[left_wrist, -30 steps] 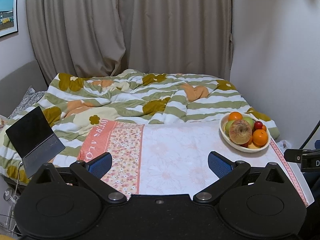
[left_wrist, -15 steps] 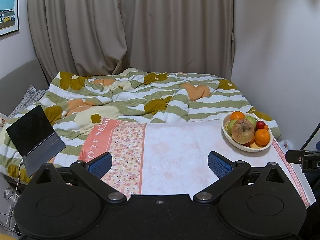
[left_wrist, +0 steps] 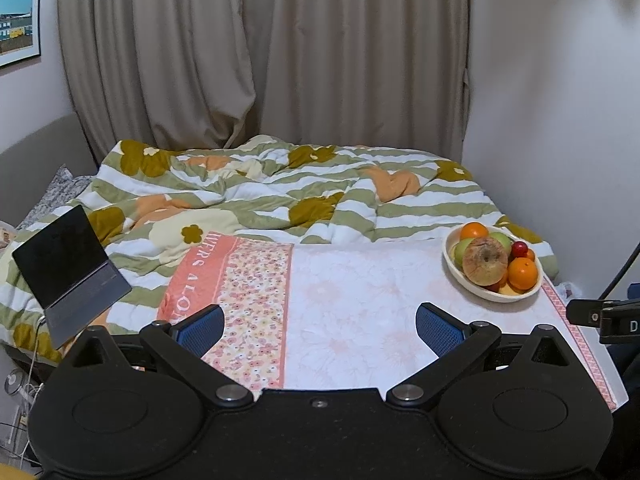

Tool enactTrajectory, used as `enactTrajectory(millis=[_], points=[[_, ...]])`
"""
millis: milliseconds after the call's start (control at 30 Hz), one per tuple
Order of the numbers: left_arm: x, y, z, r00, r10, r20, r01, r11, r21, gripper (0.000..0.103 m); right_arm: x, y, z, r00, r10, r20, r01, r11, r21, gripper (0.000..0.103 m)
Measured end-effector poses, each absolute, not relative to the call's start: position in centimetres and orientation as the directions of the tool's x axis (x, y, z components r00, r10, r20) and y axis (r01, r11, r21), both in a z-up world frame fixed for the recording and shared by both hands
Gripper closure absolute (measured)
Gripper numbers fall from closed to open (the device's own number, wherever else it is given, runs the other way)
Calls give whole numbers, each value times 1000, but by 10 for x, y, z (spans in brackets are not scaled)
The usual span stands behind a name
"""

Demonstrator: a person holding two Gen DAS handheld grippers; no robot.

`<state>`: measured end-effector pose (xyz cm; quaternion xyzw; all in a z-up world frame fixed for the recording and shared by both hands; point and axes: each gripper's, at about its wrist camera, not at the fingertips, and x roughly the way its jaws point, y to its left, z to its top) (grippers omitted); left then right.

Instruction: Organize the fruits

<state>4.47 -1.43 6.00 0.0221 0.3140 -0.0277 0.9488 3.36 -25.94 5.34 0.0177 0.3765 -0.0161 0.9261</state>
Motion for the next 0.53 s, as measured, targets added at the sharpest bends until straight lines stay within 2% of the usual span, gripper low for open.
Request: enactTrajectory(millis=[533], points=[[47, 7, 57, 796, -61, -603, 62, 998, -18, 0, 32, -246, 62, 713, -45, -700, 76, 997, 13, 0]])
